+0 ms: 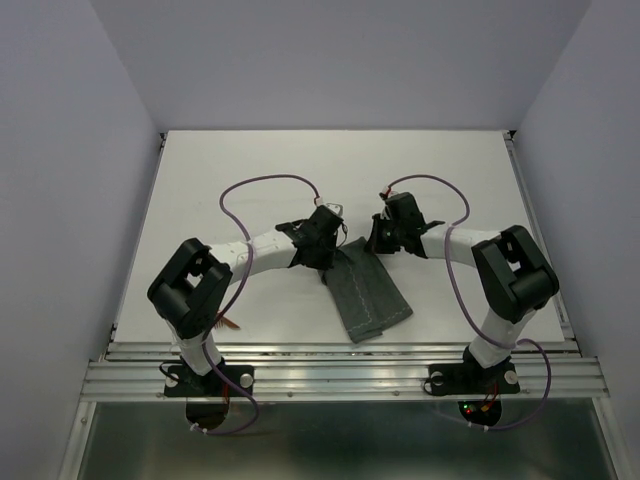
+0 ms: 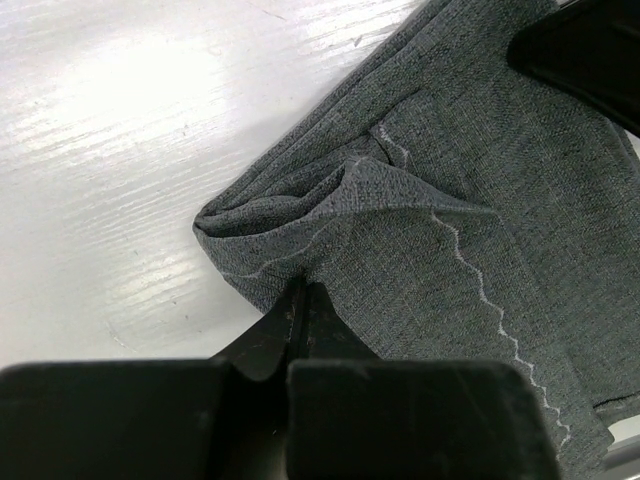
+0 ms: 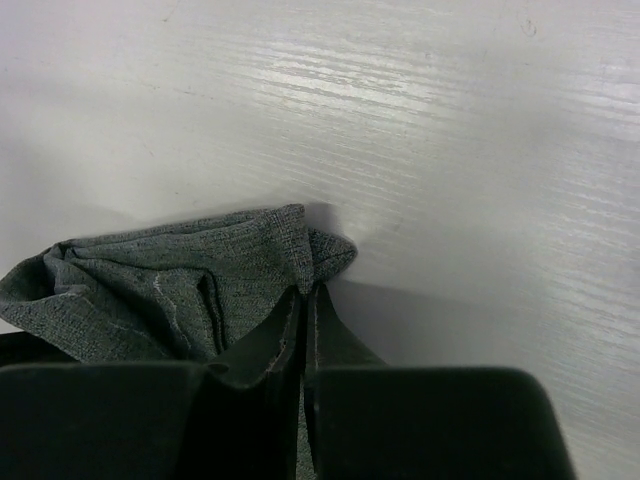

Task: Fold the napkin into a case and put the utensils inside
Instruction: Pick up the 2/3-rectangle-folded napkin at the center of the board.

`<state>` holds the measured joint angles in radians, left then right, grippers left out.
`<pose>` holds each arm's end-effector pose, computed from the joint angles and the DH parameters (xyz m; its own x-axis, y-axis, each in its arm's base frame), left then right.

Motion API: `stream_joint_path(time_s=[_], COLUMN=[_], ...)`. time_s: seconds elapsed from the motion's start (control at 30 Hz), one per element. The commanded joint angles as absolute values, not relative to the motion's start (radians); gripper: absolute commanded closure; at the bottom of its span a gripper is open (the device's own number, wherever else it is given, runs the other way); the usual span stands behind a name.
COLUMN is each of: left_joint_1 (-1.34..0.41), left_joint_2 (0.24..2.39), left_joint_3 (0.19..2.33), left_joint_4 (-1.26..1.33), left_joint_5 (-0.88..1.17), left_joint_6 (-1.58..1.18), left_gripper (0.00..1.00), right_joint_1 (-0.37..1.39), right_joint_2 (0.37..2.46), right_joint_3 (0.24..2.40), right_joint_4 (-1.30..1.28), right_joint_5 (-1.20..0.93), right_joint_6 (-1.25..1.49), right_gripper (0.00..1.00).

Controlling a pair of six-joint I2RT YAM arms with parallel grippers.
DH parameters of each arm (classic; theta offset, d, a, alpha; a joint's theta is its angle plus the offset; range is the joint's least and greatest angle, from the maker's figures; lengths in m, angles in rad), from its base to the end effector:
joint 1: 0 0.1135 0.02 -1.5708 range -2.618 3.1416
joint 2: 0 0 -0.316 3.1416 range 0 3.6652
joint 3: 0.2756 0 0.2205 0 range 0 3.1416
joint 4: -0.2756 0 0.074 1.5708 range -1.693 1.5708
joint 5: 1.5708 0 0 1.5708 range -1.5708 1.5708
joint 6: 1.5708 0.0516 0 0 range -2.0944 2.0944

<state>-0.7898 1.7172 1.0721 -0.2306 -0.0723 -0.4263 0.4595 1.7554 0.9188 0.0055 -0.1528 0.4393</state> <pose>0.2505 -0.2474 0.2501 -0.7717 0.1927 -0.6061 0.3918 0.8948 -0.2143 0.3093 0.1618 0.2145 -0.8247 0.0609 -0.5622 -0.1983 0.8999 0.3884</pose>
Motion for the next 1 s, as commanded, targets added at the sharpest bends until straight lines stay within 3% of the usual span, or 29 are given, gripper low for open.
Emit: stream_joint_path(time_s=[0.0,0.2,0.27,0.3,0.37,0.57,0.73,0.97], left_joint_1=[-0.790,-0.787,-0.788,-0.787,-0.788,-0.788,-0.788,-0.788], left_joint_2=[1.686,1.687,1.677,1.661,1.651,1.652,1.693,1.778], left_joint_3=[1.061,1.089,1.103,1.107,1.134,1.198,1.255,1.327], left_joint_4=[-0.239,-0.247,-0.242,-0.241,-0.251,-0.250,-0.223,-0.143], left_joint_5=[-0.060,-0.063,-0.058,-0.058,-0.071,-0.107,-0.138,-0.028], left_joint_6=[-0.419,-0.420,-0.419,-0.422,-0.431,-0.465,-0.495,-0.489], left_gripper=[1.00,1.00,0.87,0.70,0.53,0.52,0.62,0.62], right_joint_1=[0.471,0.480,0.480,0.480,0.480,0.489,0.489,0.489], right_joint_2=[1.687,1.643,1.647,1.651,1.657,1.660,1.655,1.654], right_joint_3=[0.911,0.911,0.911,0.911,0.908,0.904,0.894,0.891], right_joint_4=[-0.018,-0.032,-0.032,-0.032,-0.029,-0.025,-0.023,-0.023], right_joint_5=[-0.127,-0.129,-0.129,-0.129,-0.133,-0.135,-0.133,-0.132], right_joint_6=[0.440,0.443,0.443,0.443,0.445,0.448,0.449,0.453], right_gripper=[0.99,0.99,0.99,0.99,0.99,0.99,0.99,0.99])
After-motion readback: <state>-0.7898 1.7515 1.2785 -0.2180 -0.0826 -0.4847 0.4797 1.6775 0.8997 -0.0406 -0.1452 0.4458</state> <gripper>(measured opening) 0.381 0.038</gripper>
